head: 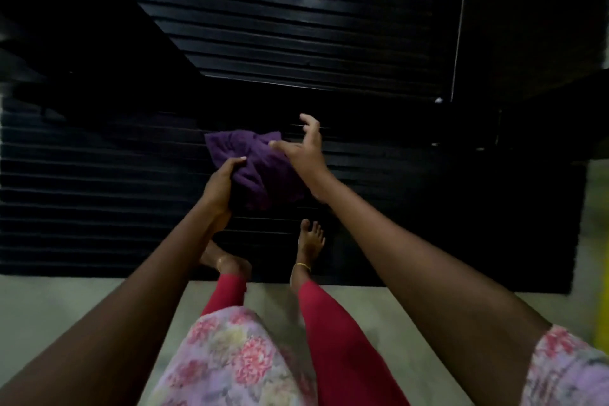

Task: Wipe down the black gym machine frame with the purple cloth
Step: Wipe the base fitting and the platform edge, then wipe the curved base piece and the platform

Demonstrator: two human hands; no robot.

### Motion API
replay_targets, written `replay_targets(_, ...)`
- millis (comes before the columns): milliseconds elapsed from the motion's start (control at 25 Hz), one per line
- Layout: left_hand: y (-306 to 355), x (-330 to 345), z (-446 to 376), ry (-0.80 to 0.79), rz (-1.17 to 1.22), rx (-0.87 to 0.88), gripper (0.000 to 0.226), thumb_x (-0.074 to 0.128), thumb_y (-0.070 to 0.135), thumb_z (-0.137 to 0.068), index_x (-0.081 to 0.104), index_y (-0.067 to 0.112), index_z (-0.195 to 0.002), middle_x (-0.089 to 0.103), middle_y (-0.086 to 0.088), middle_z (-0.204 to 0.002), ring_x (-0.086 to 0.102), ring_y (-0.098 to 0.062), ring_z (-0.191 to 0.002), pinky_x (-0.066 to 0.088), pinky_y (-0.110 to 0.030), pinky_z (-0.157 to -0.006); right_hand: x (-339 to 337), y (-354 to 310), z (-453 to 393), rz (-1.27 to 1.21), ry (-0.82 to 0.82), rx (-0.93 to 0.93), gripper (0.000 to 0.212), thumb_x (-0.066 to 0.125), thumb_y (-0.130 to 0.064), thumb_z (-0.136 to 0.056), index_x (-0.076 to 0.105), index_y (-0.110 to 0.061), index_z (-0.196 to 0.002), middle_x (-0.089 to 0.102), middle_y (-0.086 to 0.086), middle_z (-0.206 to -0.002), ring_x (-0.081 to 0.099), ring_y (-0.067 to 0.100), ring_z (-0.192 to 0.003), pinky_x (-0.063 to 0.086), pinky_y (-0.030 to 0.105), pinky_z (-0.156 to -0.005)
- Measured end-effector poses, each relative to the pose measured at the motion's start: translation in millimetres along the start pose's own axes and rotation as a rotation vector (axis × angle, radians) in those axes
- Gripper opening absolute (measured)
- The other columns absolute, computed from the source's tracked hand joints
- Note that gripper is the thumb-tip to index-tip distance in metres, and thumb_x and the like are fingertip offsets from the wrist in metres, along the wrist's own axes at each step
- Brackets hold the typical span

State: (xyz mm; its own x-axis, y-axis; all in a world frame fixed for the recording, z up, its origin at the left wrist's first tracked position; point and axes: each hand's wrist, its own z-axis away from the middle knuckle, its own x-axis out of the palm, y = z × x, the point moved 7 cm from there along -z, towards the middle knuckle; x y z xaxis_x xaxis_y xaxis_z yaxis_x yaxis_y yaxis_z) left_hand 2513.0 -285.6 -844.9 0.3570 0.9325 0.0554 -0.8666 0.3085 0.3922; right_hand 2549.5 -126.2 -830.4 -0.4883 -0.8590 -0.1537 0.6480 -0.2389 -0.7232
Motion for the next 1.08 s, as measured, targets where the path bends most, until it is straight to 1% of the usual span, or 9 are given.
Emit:
replay_targets(40,-1.7,0.0,6.8,-0.015,0.007,0.001,0.02,0.052,0.029,-0.091,0.067,0.015,-0.094,0.069,-0.007,-0.092,0.065,-0.021,-0.08,0.052,-0.034,-0.068,0.0,14.6,1.9,-0.064,-0.033,0.163,0.079,0.074,-0.028,-0.08,0.029,-0.013,-0.143,0.035,0.006,-0.138,0.044,0.014,-0.111,0.044,0.017,-0.088)
replay_targets(120,-8.4,-2.5,21.7,-0.041,0.005,-0.013,0.022,0.05,0.026,-0.09,0.066,0.012,-0.094,0.069,-0.006,-0.087,0.065,-0.019,-0.073,0.051,-0.028,-0.059,19.2,43.5,11.9,-0.088,-0.275,0.473,0.066,0.069,-0.045,-0.081,0.048,-0.013,-0.135,0.057,0.004,-0.125,0.056,0.02,-0.111,0.048,0.033,-0.095)
replay_targets(240,-33.2,-20.7,34.7,-0.011,-0.048,-0.07,0.02,0.049,0.025,-0.091,0.066,0.013,-0.086,0.068,-0.004,-0.077,0.063,-0.016,-0.063,0.049,-0.024,-0.052,41.1,69.0,37.8,-0.114,-0.452,0.624,0.055,0.069,-0.048,-0.079,0.062,-0.013,-0.12,0.065,0.009,-0.118,0.062,0.026,-0.108,0.051,0.04,-0.095)
replay_targets(360,-64.3,-47.9,43.6,0.086,-0.057,-0.046,0.021,0.052,0.026,-0.092,0.066,0.011,-0.099,0.069,-0.013,-0.097,0.064,-0.027,-0.085,0.053,-0.035,-0.07,53.8,80.3,54.4,-0.12,-0.443,0.578,0.036,0.07,-0.038,-0.081,0.066,-0.013,-0.106,0.071,0.006,-0.101,0.066,0.023,-0.096,0.05,0.037,-0.094)
replay_targets(480,-96.7,-76.5,68.0,0.216,0.076,-0.02,0.034,0.059,0.031,-0.091,0.062,0.009,-0.116,0.066,-0.013,-0.112,0.062,-0.028,-0.101,0.052,-0.039,-0.084,70.2,86.6,88.3,-0.088,-0.555,0.597,0.017,0.066,-0.024,-0.085,0.067,-0.011,-0.096,0.073,0.003,-0.086,0.069,0.014,-0.08,0.052,0.027,-0.087)
replay_targets(600,-126.1,-108.8,114.0,0.312,0.207,0.048,0.03,0.058,0.035,-0.093,0.061,0.013,-0.112,0.063,-0.006,-0.102,0.062,-0.017,-0.088,0.052,-0.022,-0.066,91.4,91.6,131.4,0.123,-0.564,0.574,0.03,0.071,-0.011,-0.079,0.065,-0.005,-0.108,0.072,0.009,-0.101,0.068,0.019,-0.088,0.053,0.03,-0.087)
replay_targets(680,-140.4,-129.0,151.8,0.351,0.282,0.104,0.027,0.058,0.032,-0.094,0.062,0.011,-0.11,0.063,-0.004,-0.098,0.06,-0.009,-0.077,0.05,-0.014,-0.058,107.9,78.6,164.1,0.23,-0.525,0.488,0.041,0.075,-0.005,-0.073,0.065,-0.001,-0.112,0.07,0.012,-0.1,0.067,0.024,-0.087,0.055,0.034,-0.082)
replay_targets(920,-163.1,-197.9,281.3,0.48,0.463,0.248,0.019,0.056,0.036,-0.094,0.062,0.018,-0.092,0.065,-0.002,-0.094,0.062,-0.018,-0.088,0.052,-0.033,-0.083,172.7,16.0,289.8,0.364,-0.631,0.337,0.048,0.079,-0.005,-0.068,0.065,-0.001,-0.114,0.069,0.015,-0.109,0.066,0.027,-0.099,0.054,0.036,-0.084)
replay_targets(1080,-171.6,-245.5,347.9,0.557,0.585,0.331,0.025,0.058,0.037,-0.093,0.064,0.012,-0.094,0.066,-0.005,-0.092,0.063,-0.018,-0.082,0.052,-0.026,-0.068,216.8,-24.7,363.8,0.367,-0.728,0.272,0.041,0.07,-0.017,-0.079,0.064,-0.004,-0.117,0.068,0.014,-0.111,0.064,0.028,-0.101,0.053,0.035,-0.082)
